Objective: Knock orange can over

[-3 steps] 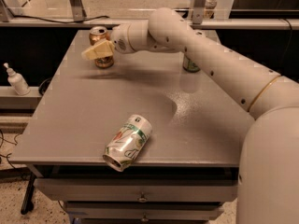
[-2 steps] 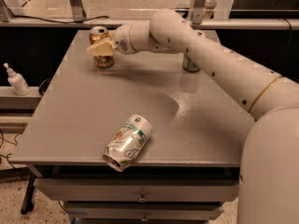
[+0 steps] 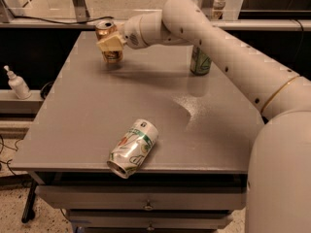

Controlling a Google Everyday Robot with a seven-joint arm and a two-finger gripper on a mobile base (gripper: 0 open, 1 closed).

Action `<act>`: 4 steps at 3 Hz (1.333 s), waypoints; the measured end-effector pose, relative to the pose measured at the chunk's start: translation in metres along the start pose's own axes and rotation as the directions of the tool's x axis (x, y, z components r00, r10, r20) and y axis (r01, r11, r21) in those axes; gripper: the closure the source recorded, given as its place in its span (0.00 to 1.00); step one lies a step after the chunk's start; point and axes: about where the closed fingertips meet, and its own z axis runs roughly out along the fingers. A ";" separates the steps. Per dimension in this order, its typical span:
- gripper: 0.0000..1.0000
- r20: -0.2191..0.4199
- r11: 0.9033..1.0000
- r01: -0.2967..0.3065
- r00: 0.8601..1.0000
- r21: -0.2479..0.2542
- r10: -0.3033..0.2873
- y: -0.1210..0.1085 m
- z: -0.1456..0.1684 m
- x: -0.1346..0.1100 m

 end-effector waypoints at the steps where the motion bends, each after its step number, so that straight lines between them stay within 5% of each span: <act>1: 1.00 -0.037 0.995 0.086 0.995 -0.055 -0.088 0.000 -0.020 -0.024; 2: 1.00 -0.119 0.970 0.204 0.968 -0.133 -0.220 0.011 -0.034 -0.043; 3: 1.00 -0.241 0.929 0.287 0.909 -0.233 -0.341 0.032 -0.040 -0.038; 4: 1.00 -0.378 0.874 0.339 0.803 -0.349 -0.462 0.056 -0.038 -0.016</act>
Offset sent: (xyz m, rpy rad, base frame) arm -0.0421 -0.0221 0.0719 -0.3914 -0.1255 0.3149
